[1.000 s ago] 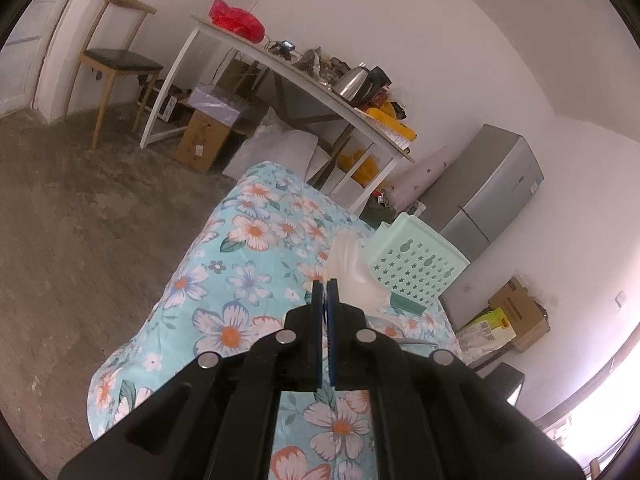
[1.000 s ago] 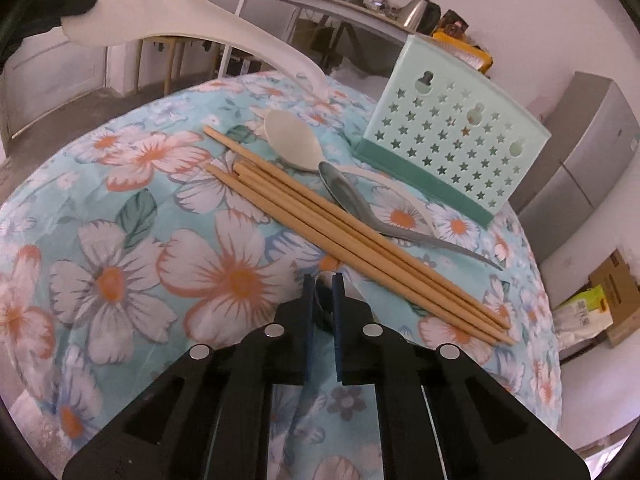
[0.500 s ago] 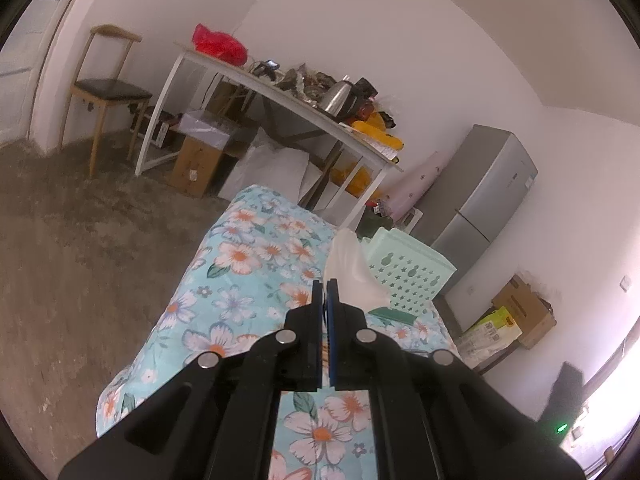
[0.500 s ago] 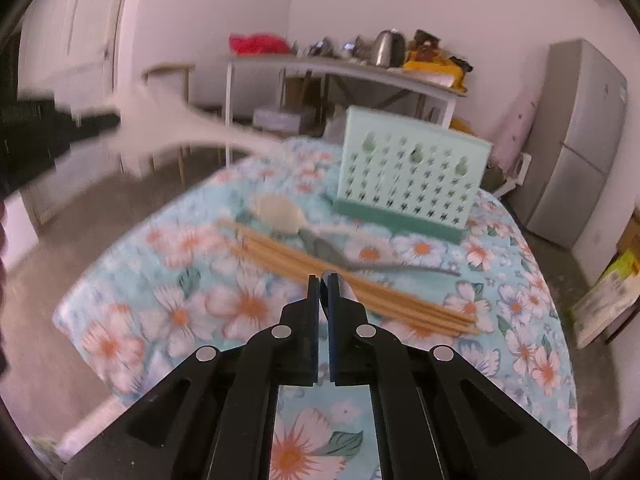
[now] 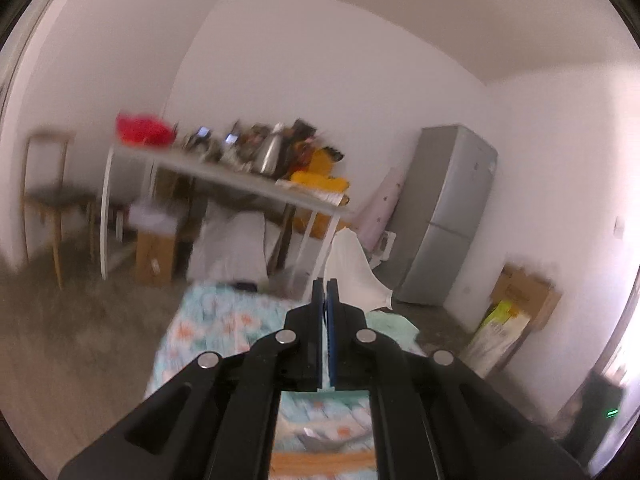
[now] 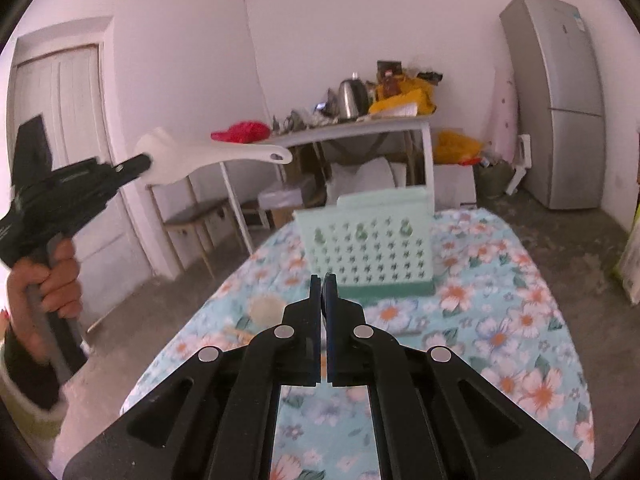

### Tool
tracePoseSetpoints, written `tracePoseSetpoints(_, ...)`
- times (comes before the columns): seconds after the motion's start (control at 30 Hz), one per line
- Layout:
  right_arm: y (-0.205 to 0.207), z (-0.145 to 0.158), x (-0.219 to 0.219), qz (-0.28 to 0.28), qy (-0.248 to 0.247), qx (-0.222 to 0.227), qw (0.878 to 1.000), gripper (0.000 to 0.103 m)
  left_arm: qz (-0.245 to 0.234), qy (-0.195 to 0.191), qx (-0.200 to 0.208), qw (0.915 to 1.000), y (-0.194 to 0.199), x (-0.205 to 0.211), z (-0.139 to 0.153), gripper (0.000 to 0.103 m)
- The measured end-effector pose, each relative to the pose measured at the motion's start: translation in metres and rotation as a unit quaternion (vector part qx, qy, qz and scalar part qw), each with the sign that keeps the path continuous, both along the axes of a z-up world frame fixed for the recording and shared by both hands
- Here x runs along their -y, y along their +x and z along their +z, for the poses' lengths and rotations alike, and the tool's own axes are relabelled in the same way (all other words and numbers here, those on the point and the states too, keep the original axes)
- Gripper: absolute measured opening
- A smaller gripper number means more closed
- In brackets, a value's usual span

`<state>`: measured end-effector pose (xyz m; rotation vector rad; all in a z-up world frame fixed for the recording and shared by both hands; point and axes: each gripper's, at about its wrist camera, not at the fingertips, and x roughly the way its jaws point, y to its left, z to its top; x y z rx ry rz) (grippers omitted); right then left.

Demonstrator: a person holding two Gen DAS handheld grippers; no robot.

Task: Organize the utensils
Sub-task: 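Lower the paddle into the mint holder and open the left gripper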

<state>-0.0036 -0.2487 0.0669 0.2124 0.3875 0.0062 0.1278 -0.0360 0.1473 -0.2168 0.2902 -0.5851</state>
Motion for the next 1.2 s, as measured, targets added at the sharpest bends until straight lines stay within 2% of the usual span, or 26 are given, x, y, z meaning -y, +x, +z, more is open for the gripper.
tracePoseSetpoints(0.07, 0.001, 0.001, 0.005, -0.003, 0.004, 0.006, 1.000, 0.000, -0.002, 0.053, 0.017, 0.9985, 0.012, 0.026, 0.007, 0.001)
tracePoseSetpoints(0.2, 0.002, 0.000, 0.016, -0.008, 0.011, 0.010, 1.000, 0.000, 0.002, 0.144, 0.028, 0.9891, 0.038, 0.060, 0.008, 0.001)
tracePoseSetpoints(0.33, 0.005, -0.005, 0.020, -0.007, 0.016, 0.004, 1.000, 0.000, 0.007, 0.206, 0.018, 0.9784, 0.065, 0.077, -0.002, 0.001)
tracePoseSetpoints(0.47, 0.008, -0.008, 0.020, -0.002, 0.015, -0.002, 1.000, 0.000, 0.003, 0.262, 0.016, 0.9648, 0.089, 0.093, -0.010, 0.001)
tracePoseSetpoints(0.6, 0.007, -0.008, 0.018, 0.001, 0.013, -0.001, 1.000, 0.000, -0.020, 0.306, -0.004, 0.9517, 0.111, 0.108, -0.019, 0.001)
tracePoseSetpoints(0.8, 0.009, -0.009, 0.020, -0.001, 0.011, -0.005, 1.000, 0.000, -0.044, 0.361, -0.011, 0.9313, 0.111, 0.129, -0.022, 0.001)
tracePoseSetpoints(0.93, 0.011, -0.007, 0.022, 0.002, 0.016, -0.005, 1.000, 0.000, -0.056, 0.370, -0.054, 0.9257, 0.123, 0.142, -0.034, 0.002)
tracePoseSetpoints(1.1, 0.008, 0.001, 0.028, 0.007, 0.024, 0.005, 1.000, 0.000, -0.079, 0.283, -0.132, 0.9466, 0.151, 0.137, -0.047, 0.004)
tracePoseSetpoints(1.2, 0.006, 0.011, 0.035, 0.015, 0.035, 0.015, 0.999, 0.000, -0.085, 0.241, -0.174, 0.9511, 0.163, 0.133, -0.058, 0.010)
